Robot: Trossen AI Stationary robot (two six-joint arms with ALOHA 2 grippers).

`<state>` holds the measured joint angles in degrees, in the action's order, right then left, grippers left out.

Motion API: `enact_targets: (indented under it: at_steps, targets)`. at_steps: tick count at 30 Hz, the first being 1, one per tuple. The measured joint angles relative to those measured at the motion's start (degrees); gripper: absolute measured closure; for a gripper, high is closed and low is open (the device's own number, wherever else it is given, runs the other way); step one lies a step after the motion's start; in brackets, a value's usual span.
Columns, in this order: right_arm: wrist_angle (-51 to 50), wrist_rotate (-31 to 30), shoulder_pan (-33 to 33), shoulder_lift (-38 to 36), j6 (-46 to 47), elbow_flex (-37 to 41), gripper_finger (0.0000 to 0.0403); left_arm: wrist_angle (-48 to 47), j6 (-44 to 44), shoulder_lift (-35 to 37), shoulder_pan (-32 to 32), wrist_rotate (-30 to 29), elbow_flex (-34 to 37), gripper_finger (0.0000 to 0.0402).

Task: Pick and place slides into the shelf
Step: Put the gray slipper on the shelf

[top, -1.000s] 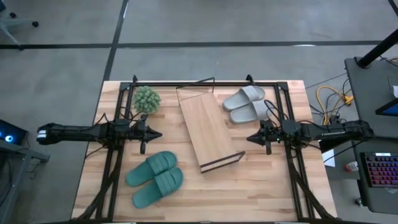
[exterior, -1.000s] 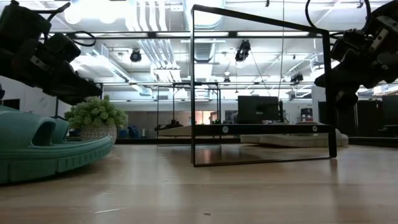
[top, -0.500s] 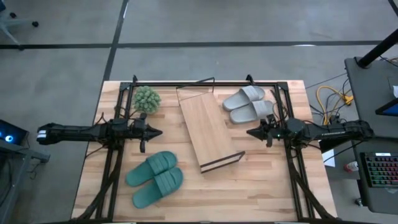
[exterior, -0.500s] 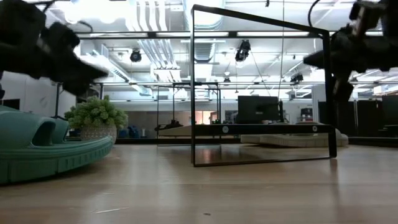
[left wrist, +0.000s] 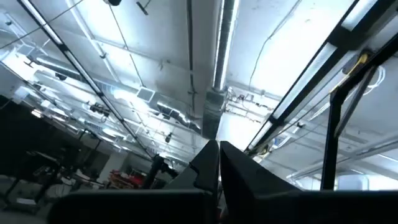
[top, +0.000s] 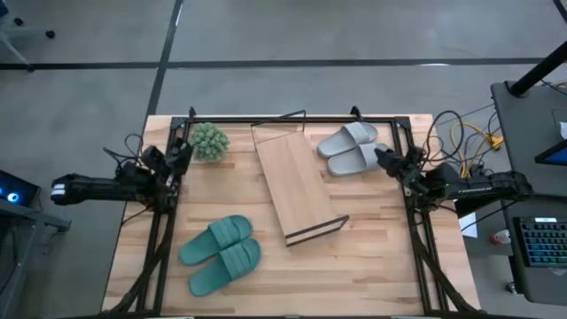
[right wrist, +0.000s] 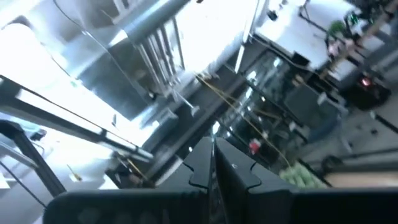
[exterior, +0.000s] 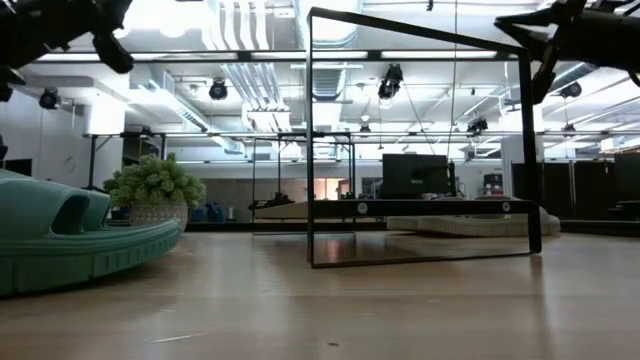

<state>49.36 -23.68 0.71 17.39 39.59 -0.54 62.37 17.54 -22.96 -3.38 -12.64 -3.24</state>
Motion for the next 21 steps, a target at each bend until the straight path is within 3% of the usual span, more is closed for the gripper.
enact_targets:
  at_steps: [3, 7, 14, 21]
  targets:
    - [0.12, 0.49, 0.00, 0.14, -0.18, -1.12, 0.0367, 0.20, 0.07, -2.49, 0.00, 0.41, -3.03, 0.0396]
    - [-3.60, 3.73, 0.01, 0.88, -3.44, -5.64, 0.0313, 0.17, -0.64, -6.10, 0.00, 0.82, -8.38, 0.0359]
    - [-34.87, 4.59, 0.00, 2.18, -9.33, -21.34, 0.0215, -0.39, -4.45, -11.37, 0.00, 1.15, -14.93, 0.0266]
    - [-55.05, 4.57, 0.00, 5.00, -11.73, -35.06, 0.0196, -2.47, -3.25, -11.21, 0.02, 0.07, -15.48, 0.0247]
